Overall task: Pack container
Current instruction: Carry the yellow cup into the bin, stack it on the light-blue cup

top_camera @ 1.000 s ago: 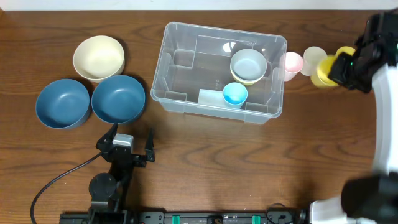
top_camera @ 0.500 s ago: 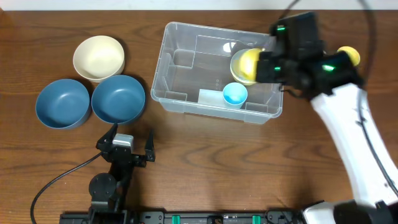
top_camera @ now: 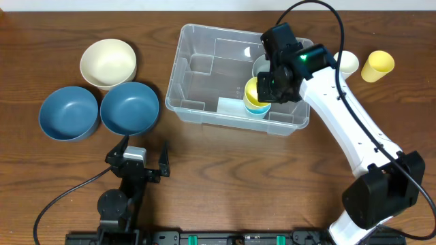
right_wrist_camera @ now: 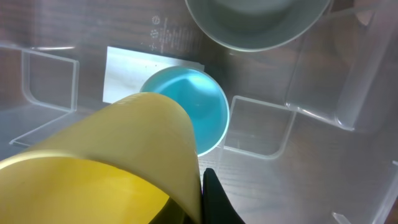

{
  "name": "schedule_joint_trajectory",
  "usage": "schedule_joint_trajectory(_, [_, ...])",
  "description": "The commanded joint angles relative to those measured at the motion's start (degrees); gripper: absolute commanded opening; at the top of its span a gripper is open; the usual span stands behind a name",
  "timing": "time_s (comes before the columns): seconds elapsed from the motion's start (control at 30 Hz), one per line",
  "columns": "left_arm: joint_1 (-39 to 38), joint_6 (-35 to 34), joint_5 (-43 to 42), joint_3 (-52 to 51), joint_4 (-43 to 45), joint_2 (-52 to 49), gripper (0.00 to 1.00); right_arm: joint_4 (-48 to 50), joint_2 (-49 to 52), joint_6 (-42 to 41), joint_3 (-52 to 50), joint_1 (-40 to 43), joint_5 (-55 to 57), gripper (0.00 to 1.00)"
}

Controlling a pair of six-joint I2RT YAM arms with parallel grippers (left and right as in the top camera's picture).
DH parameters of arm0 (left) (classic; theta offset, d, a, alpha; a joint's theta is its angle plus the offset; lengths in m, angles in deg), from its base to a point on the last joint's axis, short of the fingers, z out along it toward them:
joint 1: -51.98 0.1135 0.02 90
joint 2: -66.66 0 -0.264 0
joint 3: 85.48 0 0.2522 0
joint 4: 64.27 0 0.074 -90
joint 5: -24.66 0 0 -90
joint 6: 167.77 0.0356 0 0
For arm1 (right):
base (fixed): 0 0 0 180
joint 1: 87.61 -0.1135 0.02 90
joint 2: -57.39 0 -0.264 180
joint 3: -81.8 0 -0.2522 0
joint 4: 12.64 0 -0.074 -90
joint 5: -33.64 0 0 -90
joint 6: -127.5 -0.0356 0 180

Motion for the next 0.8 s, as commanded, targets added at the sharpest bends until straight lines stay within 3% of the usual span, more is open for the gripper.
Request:
schedule_joint_trajectory(0.0, [0.28, 0.55, -1.05, -1.01, -1.92, 0.35, 0.98, -0.63, 0.17, -1.07, 0.07, -0.9, 0.66, 0.01])
schedule_joint_trajectory(0.37, [0.28, 0.55, -1.05, -1.01, -1.92, 0.35, 0.98, 3.39, 0.22, -1.07, -6.38, -0.87, 2.58, 0.04])
schedule_joint_trajectory(0.4, [0.28, 0.55, -1.05, -1.01, -1.92, 0.35, 0.98, 4.37, 0.22, -1.07, -7.04, -0.87, 2.58, 0.09])
schedule_joint_trajectory(0.53, [0.28, 0.55, -1.05, -1.01, -1.92, 0.35, 0.98, 7.13, 0.22, 0.59, -7.85, -0.76, 2.78, 0.54])
schedule_joint_trajectory(0.6, [0.28, 0.55, -1.05, -1.01, -1.92, 0.35, 0.98, 8.17, 0.2, 2.03, -7.58, -0.72, 2.8, 0.62])
schedule_joint_trajectory(0.77, [0.28, 0.55, -1.05, -1.01, -1.92, 0.35, 0.98, 8.26, 0.15, 2.43, -5.31, -0.15, 2.54, 0.63])
